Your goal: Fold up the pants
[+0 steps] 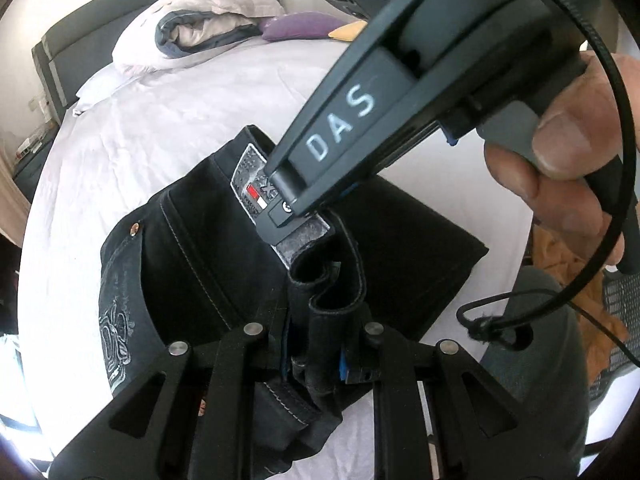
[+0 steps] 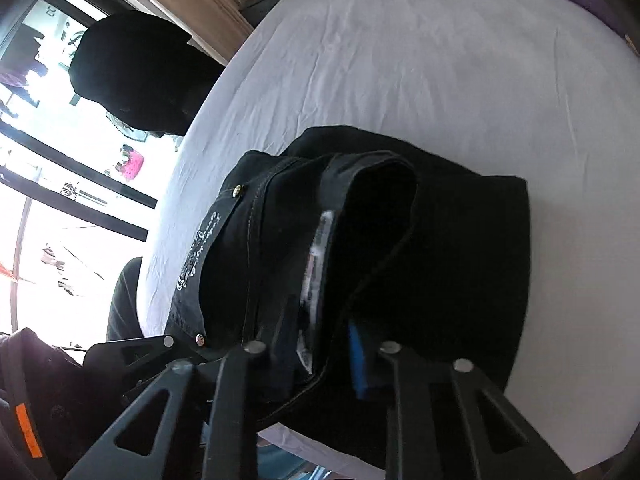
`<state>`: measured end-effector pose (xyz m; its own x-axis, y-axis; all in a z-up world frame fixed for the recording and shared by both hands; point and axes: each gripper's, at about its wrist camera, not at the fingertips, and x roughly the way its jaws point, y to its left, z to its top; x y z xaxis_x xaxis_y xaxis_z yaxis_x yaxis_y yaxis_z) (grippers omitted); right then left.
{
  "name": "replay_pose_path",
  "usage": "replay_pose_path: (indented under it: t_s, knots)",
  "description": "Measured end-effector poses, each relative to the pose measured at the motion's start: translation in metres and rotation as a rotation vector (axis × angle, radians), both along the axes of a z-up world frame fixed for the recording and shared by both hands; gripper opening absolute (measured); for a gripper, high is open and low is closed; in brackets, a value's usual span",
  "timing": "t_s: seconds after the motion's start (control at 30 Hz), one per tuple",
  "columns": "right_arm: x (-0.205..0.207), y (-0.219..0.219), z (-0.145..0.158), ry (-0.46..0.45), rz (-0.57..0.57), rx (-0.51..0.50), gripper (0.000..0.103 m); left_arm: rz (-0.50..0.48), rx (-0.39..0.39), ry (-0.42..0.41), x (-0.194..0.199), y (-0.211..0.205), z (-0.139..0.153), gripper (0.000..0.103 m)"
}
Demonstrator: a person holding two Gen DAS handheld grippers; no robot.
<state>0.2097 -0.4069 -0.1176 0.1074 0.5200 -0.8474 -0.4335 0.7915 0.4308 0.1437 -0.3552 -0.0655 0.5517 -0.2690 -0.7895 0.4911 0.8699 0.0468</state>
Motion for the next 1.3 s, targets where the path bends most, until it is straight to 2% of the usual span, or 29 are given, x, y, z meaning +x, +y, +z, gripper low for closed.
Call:
replay_pose_path:
  t_s: [0.13,0.23,0.3,0.67,0.9,0.97,1.03,1.07,1.13,1.17,1.2,1.23,1.27,1.3]
  knots:
    - [0.000,-0.017,0.008,-0.031,-0.023,0.028,0.016,-0.014,-0.008,-0.018,0.009,-0.005,-0.005,0.015]
    - [0.007,-0.028,0.023,-0.036,-0.055,0.084,0.015,-0.027,-0.020,-0.031,0.024,-0.025,0.004,0.015]
    - [0.018,-0.035,0.021,-0.034,-0.075,0.112,0.015,-0.041,-0.019,-0.025,0.029,-0.038,0.005,0.015]
    - [0.030,-0.092,-0.023,0.056,-0.168,0.211,0.014,-0.082,0.023,0.019,0.039,-0.090,-0.026,0.015]
    - [0.033,-0.101,-0.032,0.057,-0.190,0.233,0.014,-0.083,0.028,0.010,0.042,-0.101,-0.037,0.015]
    - [0.032,-0.101,-0.040,0.068,-0.186,0.226,0.017,-0.082,0.038,0.032,0.042,-0.101,-0.048,0.016]
    - [0.033,-0.101,-0.055,0.075,-0.185,0.212,0.019,-0.070,0.007,0.066,0.045,-0.094,-0.055,0.021]
    - [0.032,-0.105,-0.062,0.081,-0.194,0.241,0.020,-0.061,-0.032,0.097,0.046,-0.088,-0.056,0.027]
    - [0.031,-0.117,-0.069,0.109,-0.235,0.332,0.024,-0.052,-0.078,0.122,0.045,-0.079,-0.051,0.053]
    - [0.028,-0.121,-0.068,0.108,-0.252,0.351,0.029,-0.045,-0.130,0.132,0.043,-0.069,-0.044,0.073]
    - [0.025,-0.124,-0.066,0.102,-0.263,0.358,0.031,-0.038,-0.173,0.126,0.040,-0.061,-0.038,0.074]
    - [0.022,-0.127,-0.062,0.093,-0.271,0.352,0.037,-0.035,-0.209,0.116,0.036,-0.052,-0.028,0.074]
    - [0.020,-0.129,-0.059,0.084,-0.284,0.339,0.053,-0.038,-0.224,0.110,0.032,-0.045,-0.020,0.074]
    - [0.018,-0.134,-0.055,0.071,-0.313,0.314,0.056,-0.037,-0.237,0.108,0.030,-0.039,-0.014,0.074]
